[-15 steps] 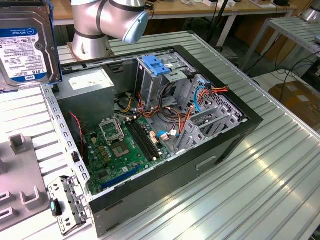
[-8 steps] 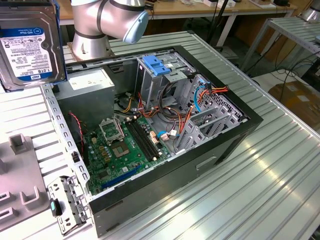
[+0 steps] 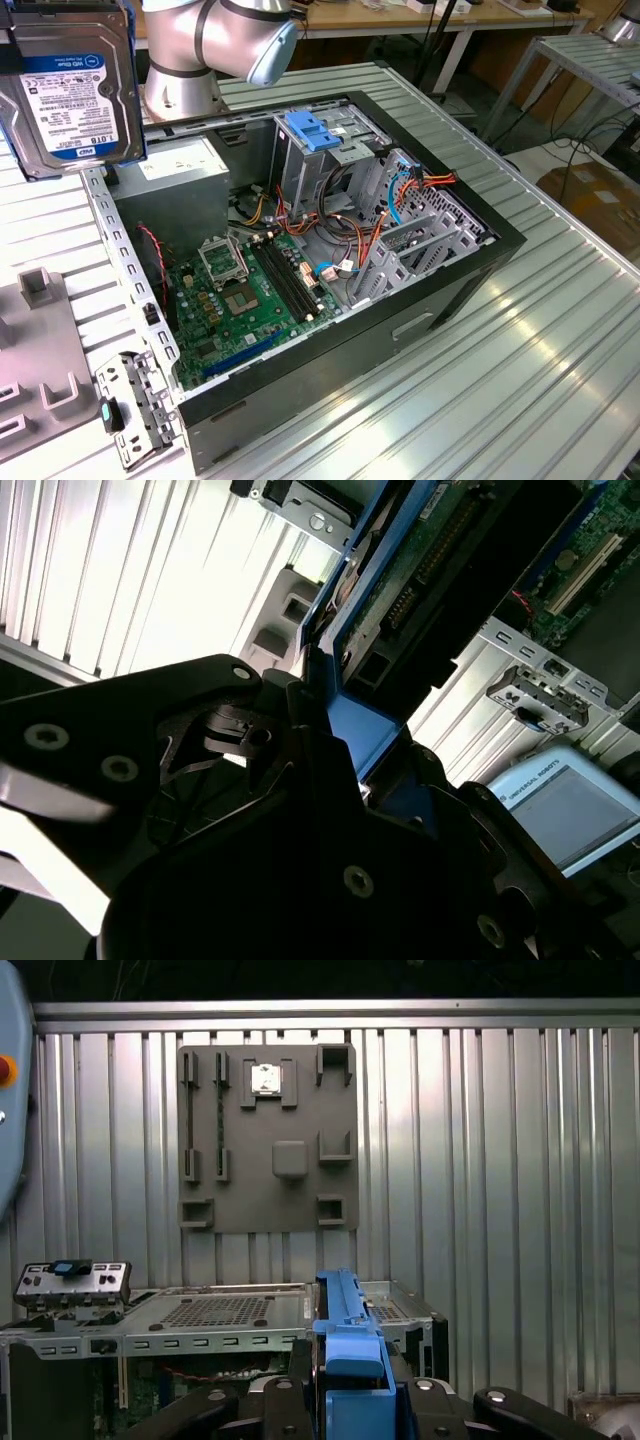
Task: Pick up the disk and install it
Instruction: 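Pick up the disk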
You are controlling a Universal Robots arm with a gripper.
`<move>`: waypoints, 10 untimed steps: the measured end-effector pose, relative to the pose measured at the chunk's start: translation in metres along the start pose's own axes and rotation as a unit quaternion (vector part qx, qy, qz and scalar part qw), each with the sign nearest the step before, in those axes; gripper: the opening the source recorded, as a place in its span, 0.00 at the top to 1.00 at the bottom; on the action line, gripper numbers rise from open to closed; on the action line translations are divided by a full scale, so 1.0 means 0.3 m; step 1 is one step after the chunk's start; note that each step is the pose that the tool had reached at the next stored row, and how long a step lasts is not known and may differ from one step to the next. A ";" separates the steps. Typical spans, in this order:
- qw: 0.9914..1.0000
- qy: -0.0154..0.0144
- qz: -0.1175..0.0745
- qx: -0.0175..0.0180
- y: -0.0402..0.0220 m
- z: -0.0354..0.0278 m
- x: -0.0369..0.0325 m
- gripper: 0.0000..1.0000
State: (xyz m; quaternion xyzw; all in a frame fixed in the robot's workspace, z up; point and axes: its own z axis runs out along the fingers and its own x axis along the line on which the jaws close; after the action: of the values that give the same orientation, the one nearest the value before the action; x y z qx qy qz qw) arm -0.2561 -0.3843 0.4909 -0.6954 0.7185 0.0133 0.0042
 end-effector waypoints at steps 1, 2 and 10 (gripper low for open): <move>1.000 0.000 0.000 0.000 -0.006 0.000 0.000 0.63; 1.000 0.000 0.000 0.000 -0.010 0.000 0.000 0.63; 1.000 0.000 0.000 0.000 -0.039 -0.001 0.000 0.63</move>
State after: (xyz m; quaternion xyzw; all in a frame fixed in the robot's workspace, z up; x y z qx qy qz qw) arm -0.2443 -0.3848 0.4909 -0.6951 0.7188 0.0133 0.0042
